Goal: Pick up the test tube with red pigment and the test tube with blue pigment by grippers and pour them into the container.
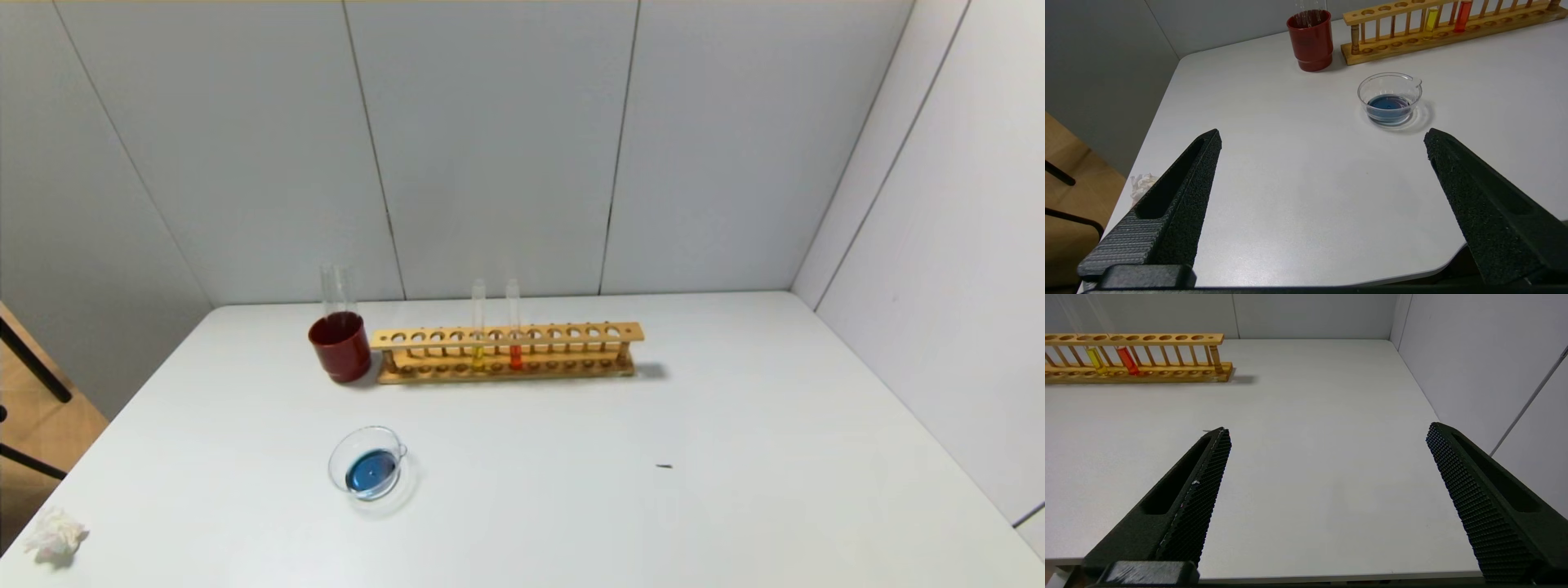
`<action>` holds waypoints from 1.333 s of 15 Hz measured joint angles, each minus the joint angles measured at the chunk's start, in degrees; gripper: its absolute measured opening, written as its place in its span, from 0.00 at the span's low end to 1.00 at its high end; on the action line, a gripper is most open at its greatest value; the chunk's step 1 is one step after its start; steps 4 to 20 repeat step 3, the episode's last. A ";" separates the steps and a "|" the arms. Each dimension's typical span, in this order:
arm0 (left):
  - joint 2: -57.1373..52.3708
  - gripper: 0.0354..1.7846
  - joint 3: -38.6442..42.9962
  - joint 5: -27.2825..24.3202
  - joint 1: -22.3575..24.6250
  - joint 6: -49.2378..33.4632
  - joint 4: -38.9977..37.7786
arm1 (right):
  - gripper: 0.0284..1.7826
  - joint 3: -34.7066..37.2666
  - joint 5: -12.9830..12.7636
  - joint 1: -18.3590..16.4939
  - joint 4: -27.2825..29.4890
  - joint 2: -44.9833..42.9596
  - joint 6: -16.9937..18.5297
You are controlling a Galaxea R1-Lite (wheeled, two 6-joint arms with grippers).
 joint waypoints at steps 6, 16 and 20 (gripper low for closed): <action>0.00 0.98 0.33 0.41 -0.01 -0.72 -0.57 | 0.98 0.00 -0.02 -0.02 0.00 0.00 0.02; 0.00 0.98 0.33 0.41 -0.01 -0.72 -0.57 | 0.98 0.00 -0.02 -0.02 0.00 0.00 0.02; 0.00 0.98 0.33 0.41 -0.01 -0.72 -0.57 | 0.98 0.00 -0.02 -0.02 0.00 0.00 0.02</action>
